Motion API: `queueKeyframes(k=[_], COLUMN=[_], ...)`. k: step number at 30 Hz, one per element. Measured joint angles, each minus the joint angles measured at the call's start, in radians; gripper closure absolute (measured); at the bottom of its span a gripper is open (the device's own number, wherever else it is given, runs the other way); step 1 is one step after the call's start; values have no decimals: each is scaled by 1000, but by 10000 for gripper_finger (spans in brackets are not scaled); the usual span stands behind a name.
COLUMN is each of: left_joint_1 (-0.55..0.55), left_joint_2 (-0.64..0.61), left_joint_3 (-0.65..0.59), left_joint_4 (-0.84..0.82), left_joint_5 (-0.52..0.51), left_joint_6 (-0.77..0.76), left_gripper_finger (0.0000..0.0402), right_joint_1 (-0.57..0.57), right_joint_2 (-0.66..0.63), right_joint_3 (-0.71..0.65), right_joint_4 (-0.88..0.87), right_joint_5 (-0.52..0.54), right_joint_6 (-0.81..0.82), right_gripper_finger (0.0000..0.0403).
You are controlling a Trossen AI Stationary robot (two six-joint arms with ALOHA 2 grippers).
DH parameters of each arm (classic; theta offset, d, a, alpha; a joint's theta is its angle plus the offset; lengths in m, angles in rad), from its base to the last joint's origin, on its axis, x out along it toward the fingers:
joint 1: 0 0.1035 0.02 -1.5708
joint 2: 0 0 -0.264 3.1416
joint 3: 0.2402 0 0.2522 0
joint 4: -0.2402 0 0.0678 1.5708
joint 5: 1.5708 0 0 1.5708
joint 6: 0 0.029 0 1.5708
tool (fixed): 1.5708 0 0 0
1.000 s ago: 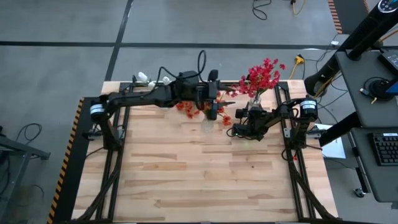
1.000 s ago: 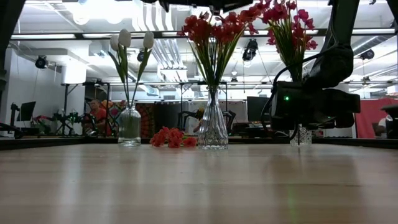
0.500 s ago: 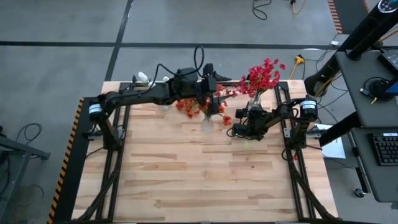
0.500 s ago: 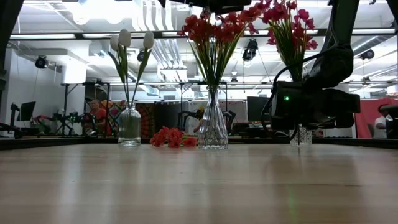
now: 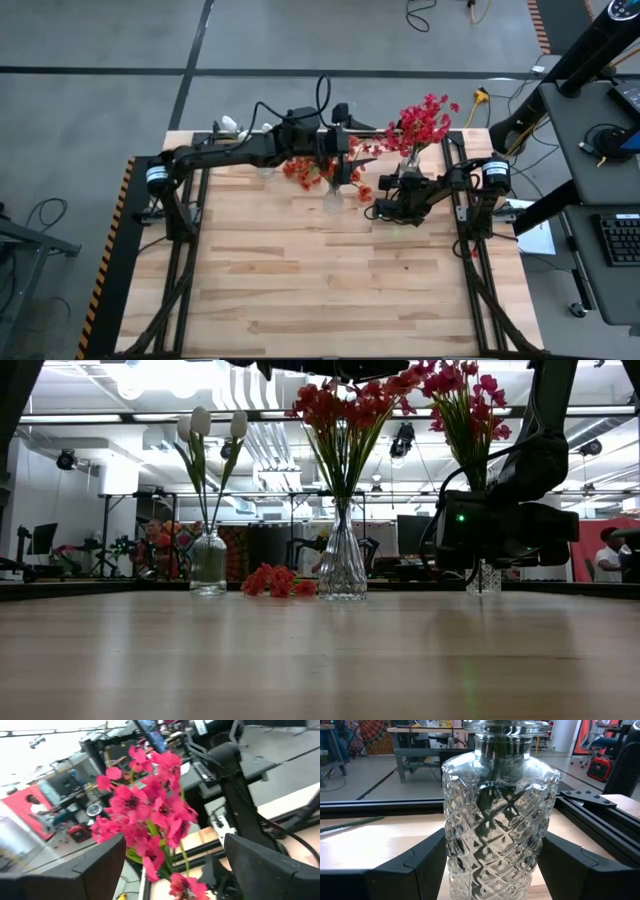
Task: Sort flowers into vase by color
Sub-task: Put the red flowers into the top right transparent vase
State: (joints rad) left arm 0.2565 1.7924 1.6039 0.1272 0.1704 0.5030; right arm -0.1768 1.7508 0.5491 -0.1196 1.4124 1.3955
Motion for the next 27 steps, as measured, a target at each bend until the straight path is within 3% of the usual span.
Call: queueKeyframes(k=[5, 16, 27], left_joint_1=[1, 24, 32], left_joint_2=[35, 193, 267], left_joint_3=[13, 219, 268], left_joint_4=[11, -91, -71], left_joint_5=[31, -7, 83], left_joint_6=[-16, -102, -142], left_gripper_finger=[84, 84, 84], right_joint_1=[0, 0, 0], right_joint_2=[0, -2, -2], right_joint_3=[0, 0, 0], right_joint_4=[2, 3, 2], right_joint_5=[0, 0, 0], right_joint_6=[0, -2, -7], right_gripper_finger=[140, 140, 140])
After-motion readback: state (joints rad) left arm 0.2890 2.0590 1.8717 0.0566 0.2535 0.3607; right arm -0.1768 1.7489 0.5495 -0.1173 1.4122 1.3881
